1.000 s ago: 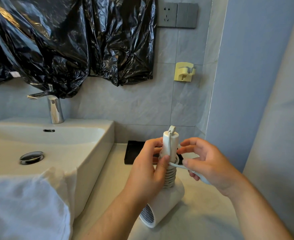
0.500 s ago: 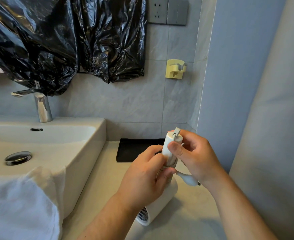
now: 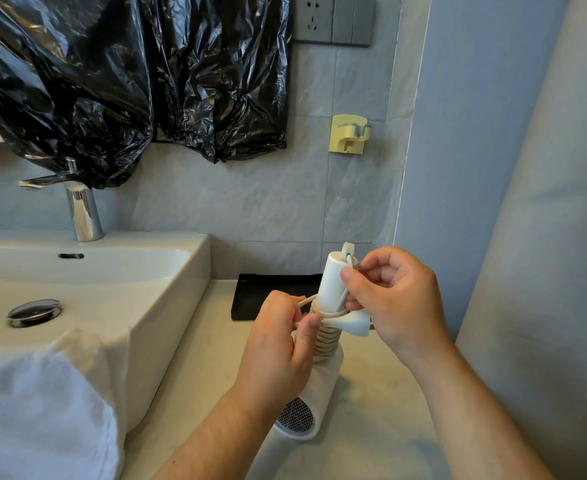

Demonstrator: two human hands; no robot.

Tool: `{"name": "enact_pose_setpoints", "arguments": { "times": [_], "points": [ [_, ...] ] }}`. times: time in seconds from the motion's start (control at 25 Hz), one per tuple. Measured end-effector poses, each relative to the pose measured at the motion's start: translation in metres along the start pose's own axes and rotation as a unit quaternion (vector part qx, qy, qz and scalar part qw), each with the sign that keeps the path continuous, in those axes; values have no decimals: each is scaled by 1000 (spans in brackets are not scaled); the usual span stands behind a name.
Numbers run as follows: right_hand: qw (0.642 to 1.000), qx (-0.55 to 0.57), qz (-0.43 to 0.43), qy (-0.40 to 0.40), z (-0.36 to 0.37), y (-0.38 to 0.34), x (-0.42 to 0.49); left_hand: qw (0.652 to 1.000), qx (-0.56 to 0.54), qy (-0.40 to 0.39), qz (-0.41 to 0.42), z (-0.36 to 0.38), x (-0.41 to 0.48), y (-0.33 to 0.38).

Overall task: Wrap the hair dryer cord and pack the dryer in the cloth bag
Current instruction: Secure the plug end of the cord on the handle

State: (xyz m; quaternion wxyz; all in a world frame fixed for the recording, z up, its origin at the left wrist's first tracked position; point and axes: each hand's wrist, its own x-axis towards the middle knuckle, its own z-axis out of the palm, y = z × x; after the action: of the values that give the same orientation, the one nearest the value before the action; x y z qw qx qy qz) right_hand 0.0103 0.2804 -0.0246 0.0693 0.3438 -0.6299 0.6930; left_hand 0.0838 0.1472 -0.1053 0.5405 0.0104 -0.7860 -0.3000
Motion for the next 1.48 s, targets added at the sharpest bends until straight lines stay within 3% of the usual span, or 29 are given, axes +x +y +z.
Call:
{"name": "enact_pose_setpoints", "arguments": {
  "times": [0.12, 0.36, 0.6, 0.68, 0.84, 0.96, 1.12, 1.24, 1.48],
  "points": [
    [1000, 0, 13, -4, 1, 0, 1, 999, 42, -7, 23, -2, 2, 1],
    [997, -74, 16, 12, -1, 4, 4, 998, -27, 57, 17, -4, 2, 2],
    [997, -28, 56, -32, -1, 8, 5, 998, -5, 56, 25, 1, 2, 10],
    [996, 6, 76, -50, -2, 10, 6, 999, -9, 48, 6, 2, 1, 9],
    [994, 39, 70, -73, 5, 11, 2, 993, -34, -26, -107, 0, 3, 11],
    [996, 10, 50, -68, 9, 11, 0, 993, -58, -59, -89, -1, 8, 11],
    [996, -71, 27, -54, 9, 14, 0, 985, -106, -36, -132, -4, 7, 15],
    [993, -79, 3, -84, 11, 15, -3, 973, -145, -25, -175, -4, 9, 19],
    [994, -57, -10, -98, 10, 19, -2, 967, -189, -52, -162, -5, 11, 18]
  ]
}}
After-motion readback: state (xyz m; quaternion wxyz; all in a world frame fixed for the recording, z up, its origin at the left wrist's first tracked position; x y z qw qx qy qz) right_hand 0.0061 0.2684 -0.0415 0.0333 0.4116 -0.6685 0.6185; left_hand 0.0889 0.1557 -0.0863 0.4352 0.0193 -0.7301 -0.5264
